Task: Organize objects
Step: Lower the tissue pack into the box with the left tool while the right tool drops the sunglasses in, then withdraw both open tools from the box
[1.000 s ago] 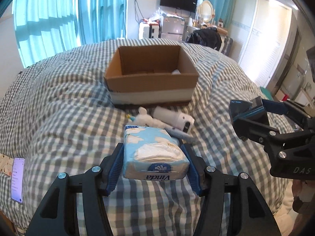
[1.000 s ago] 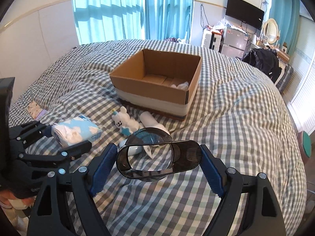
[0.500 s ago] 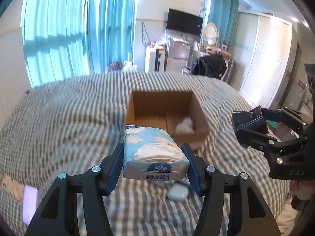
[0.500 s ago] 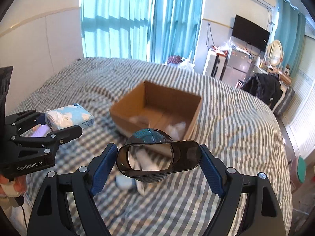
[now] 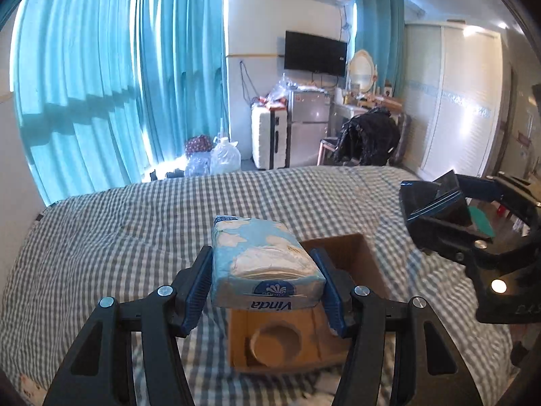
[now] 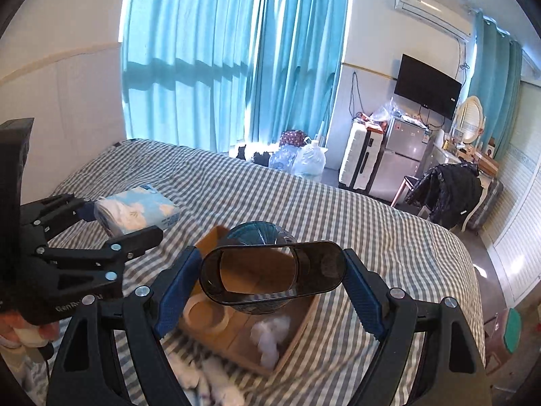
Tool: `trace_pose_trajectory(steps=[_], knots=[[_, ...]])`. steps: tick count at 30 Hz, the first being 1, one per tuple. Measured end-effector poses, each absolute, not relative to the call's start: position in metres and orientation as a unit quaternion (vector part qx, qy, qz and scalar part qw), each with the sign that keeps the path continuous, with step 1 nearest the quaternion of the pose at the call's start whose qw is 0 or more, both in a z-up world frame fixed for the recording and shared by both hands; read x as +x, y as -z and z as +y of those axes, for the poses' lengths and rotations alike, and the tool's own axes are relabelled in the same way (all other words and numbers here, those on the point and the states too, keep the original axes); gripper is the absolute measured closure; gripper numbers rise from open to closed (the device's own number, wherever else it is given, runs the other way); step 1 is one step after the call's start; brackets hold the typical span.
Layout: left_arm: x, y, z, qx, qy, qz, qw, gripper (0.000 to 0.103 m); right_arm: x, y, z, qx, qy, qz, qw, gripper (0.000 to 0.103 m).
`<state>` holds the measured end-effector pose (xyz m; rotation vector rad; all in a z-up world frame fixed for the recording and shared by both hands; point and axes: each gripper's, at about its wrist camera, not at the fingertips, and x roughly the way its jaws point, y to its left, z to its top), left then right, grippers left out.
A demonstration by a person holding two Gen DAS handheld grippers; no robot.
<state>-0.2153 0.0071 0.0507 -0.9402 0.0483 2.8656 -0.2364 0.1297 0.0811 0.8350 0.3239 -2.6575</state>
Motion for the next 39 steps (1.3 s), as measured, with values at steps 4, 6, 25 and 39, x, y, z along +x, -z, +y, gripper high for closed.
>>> trace_pose_trajectory(steps=[4, 6, 25, 39], knots=[[-0.255, -0.025, 0.013, -0.338, -0.938, 0.031, 0.073, 0.043, -0.280, -0.064, 0.131, 0.308, 0.932, 0.104, 0.163, 0.020], [-0.274, -0.007, 0.015, -0.355, -0.931, 0.033, 0.080, 0.043, -0.299, -0.053, 0.132, 0.318, 0.929, 0.097, 0.162, 0.020], [-0.290, 0.085, 0.042, -0.423, -0.898, 0.036, 0.113, 0.043, -0.354, 0.043, 0.140, 0.418, 0.889, 0.050, 0.180, 0.020], [-0.219, 0.018, 0.032, -0.386, -0.917, 0.011, 0.103, 0.008, -0.285, -0.031, 0.167, 0.364, 0.922, 0.032, 0.128, 0.012]])
